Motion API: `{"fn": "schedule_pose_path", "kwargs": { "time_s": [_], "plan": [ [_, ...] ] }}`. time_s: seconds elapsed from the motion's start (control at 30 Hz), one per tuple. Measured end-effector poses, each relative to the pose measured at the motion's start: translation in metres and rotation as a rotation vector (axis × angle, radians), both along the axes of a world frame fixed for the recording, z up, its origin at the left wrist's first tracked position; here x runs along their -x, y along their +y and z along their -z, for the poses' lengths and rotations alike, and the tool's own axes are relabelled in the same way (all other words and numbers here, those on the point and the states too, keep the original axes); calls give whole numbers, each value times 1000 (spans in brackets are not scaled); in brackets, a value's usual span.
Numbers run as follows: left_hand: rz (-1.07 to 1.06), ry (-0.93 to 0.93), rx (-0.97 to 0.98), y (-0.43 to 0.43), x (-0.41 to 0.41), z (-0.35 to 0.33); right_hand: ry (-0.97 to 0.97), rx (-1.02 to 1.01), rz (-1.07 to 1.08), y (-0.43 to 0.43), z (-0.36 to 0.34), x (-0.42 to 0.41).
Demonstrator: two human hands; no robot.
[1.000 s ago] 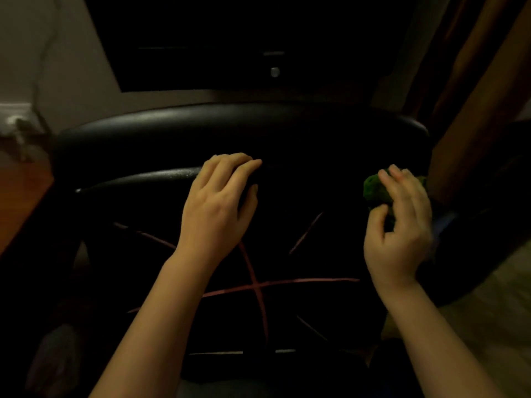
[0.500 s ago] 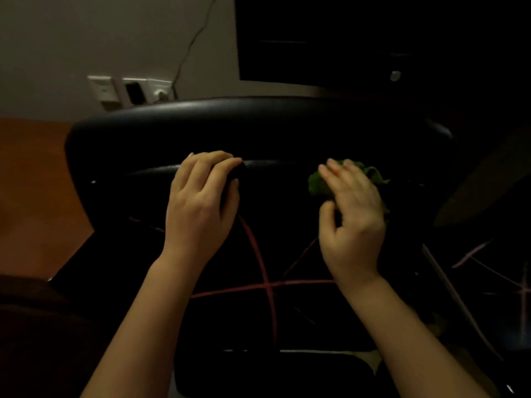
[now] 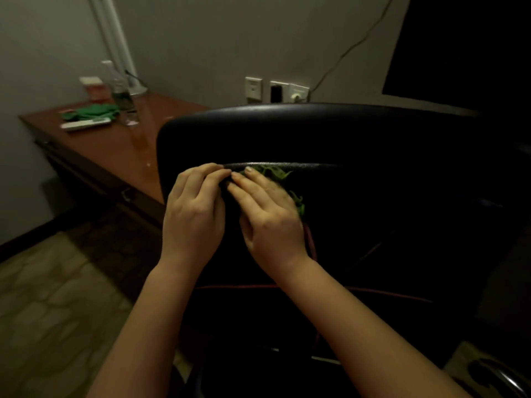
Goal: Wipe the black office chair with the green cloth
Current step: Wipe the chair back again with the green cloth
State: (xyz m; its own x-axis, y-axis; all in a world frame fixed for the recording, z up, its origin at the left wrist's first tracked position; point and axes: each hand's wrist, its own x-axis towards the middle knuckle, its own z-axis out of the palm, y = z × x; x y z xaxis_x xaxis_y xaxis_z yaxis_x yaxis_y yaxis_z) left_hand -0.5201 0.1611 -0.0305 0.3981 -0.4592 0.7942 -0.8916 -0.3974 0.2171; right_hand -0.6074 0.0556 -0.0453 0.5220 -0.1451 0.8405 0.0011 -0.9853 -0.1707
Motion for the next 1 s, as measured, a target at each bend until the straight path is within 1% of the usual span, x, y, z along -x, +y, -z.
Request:
{"fn": "schedule_pose_path", "kwargs": {
  "time_s": [0.07,0.27,0.43,0.53,0.67,0.8,1.0],
  "plan": [
    [-35,16,10,11,-1,2,11,19,-48,10,4,-8],
    [-94,52,14,32,1,6,-18,109,-97,18,6,-16],
    [-115,50,20,39,6,6,-20,97,-144,13,2,-10],
    [-133,45,21,40,8,5,-22,71,-134,3,-3,-3],
    [-135,60,42,36,9,5,-25,39,-80,-15,-10,13],
    [-117,83,31,20,14,3,-12,-17,34,-39,-14,38],
    [21,98,6,-15,20,3,-57,-16,275,-71,-12,86]
  ]
}}
